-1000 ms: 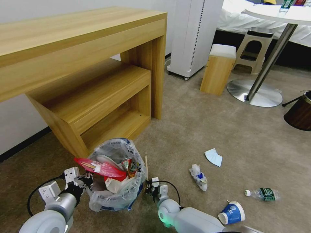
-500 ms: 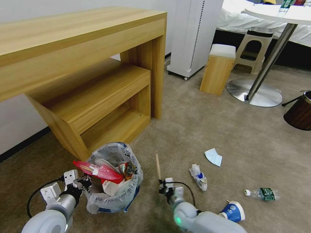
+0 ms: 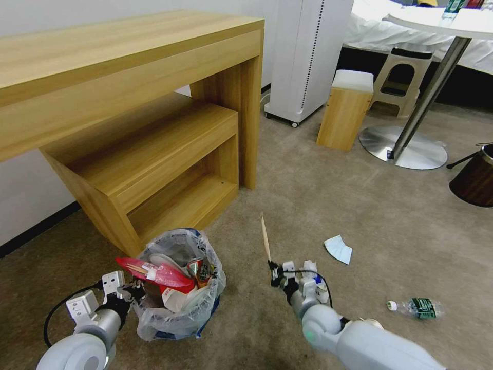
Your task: Pick up the trash bin and place the garbage on the floor into it.
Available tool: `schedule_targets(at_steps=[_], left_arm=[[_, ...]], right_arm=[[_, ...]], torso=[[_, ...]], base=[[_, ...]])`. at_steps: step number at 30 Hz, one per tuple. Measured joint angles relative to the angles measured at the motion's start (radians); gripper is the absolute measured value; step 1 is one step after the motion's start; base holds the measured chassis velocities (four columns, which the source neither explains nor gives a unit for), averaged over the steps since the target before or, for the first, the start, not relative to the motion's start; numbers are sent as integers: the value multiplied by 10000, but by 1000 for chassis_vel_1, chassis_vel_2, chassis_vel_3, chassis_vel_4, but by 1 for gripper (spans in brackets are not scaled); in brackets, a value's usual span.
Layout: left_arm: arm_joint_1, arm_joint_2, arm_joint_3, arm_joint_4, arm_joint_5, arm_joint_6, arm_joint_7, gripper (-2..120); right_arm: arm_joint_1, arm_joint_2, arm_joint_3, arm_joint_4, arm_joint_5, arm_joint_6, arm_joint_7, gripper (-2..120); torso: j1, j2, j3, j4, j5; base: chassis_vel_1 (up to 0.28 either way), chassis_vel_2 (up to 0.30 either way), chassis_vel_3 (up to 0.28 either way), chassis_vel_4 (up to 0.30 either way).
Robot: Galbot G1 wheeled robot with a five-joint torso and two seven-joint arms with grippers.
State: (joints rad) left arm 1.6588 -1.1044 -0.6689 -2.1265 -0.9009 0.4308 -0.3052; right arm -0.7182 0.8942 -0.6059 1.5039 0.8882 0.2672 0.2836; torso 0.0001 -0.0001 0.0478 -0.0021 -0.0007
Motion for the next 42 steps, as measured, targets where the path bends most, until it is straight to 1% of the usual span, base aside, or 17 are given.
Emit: schedule_targets(at_steps=[3,8,9,12,13,16,17,21,26,28,34,37,42], left_arm=[[-25,-6,31,30,26,7,0,0],[-46,-8,55,61,46,12,0,0],[-56,-8,70,69,57,21,0,0],[-78,-37,119,70,85,41,0,0],[-78,-37,119,70,85,41,0,0],[-107,-47,150,12,96,69,-12,0],[-107,-47,150,12,96,69,-12,0],[-139,-40,165,-94,68,110,-49,0],[-140,-14,144,-175,34,122,-68,0],[-136,12,109,-243,3,126,-83,0],[-119,-1,95,-416,-46,138,-100,0],[-33,-43,103,-668,-49,157,-106,0],[75,-64,106,-925,-55,170,-106,0]], right_arm=[[294,-404,12,887,-247,172,-303,0],[476,-591,-13,1385,-638,273,-460,0],[674,-770,-109,1874,-938,349,-592,0],[1242,-1086,-329,2998,-1169,299,-795,0],[1242,-1086,-329,2998,-1169,299,-795,0],[1805,-1171,-600,3551,-1228,172,-989,0],[1805,-1171,-600,3551,-1228,172,-989,0],[2664,-1101,-1011,3844,-1264,98,-1357,0],[3103,-1035,-1327,3954,-1271,43,-1582,0],[3387,-1000,-1692,3939,-1482,46,-1697,0],[3525,-909,-2186,3754,-1822,123,-1848,0],[3504,-727,-2483,3501,-2074,225,-1904,0],[3461,-494,-2672,3213,-2315,348,-1953,0]], torso=[[0,0,0,-1,-1],[0,0,0,0,-1],[0,0,0,0,-1],[-1,0,0,-1,-3],[-1,0,0,-1,-3],[0,0,0,-1,-1],[0,0,0,-1,-1],[0,1,0,0,-2],[0,0,0,0,-2],[0,1,0,-1,-1],[0,0,0,-2,-1],[0,1,0,-1,-1],[0,1,0,-2,0]], base=[[0,0,0,0],[0,0,0,0],[0,0,0,0],[0,0,0,0],[0,0,0,0],[0,0,0,0],[0,0,0,0],[0,0,0,0],[0,0,0,0],[0,0,0,0],[0,0,0,0],[0,0,0,0],[0,0,0,0]])
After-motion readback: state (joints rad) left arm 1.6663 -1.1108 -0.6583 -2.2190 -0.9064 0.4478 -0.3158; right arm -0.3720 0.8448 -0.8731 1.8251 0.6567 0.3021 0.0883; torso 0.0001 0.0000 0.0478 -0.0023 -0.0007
